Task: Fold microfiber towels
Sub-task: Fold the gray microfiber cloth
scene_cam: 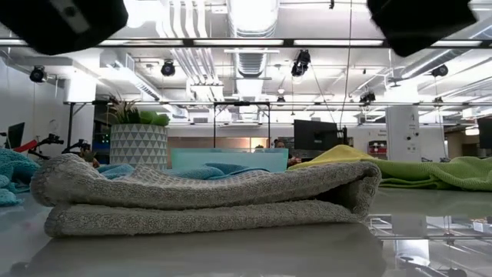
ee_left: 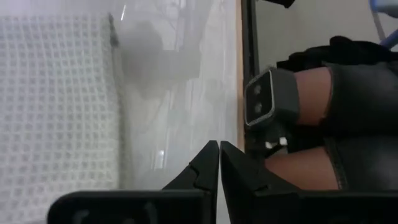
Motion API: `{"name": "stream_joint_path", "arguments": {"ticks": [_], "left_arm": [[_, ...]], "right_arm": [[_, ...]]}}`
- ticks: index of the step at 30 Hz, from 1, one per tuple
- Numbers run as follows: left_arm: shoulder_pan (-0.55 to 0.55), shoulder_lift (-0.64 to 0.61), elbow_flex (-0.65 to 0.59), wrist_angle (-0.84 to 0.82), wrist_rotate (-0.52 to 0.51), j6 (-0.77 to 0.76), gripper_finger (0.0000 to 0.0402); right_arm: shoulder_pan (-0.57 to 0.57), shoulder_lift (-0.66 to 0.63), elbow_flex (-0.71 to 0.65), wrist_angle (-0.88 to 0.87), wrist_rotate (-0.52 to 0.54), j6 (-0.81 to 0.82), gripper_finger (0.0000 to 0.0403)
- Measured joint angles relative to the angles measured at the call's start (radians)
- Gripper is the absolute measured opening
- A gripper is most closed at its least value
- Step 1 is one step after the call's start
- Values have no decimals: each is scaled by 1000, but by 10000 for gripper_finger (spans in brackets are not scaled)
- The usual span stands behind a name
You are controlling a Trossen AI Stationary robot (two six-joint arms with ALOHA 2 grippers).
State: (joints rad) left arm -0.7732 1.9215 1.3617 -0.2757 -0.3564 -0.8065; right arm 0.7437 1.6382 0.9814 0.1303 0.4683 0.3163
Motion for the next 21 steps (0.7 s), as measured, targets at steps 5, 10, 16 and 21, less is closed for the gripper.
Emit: {"name": "stream_joint_path", "arguments": {"ticks": [5,10,16,21], "left_arm": [[-23,42,15,-5,-72,-26,0],[-29,88,19,-19,-195,-27,0],[-28,105,19,-89,-217,-63,0],[-28,105,19,-116,-221,-60,0]], "right_arm": [[29,5,-7,32,60,14,148],[25,64,-4,95,115,-23,148],[3,146,34,81,143,-52,148],[-21,177,44,76,145,-83,148]]}}
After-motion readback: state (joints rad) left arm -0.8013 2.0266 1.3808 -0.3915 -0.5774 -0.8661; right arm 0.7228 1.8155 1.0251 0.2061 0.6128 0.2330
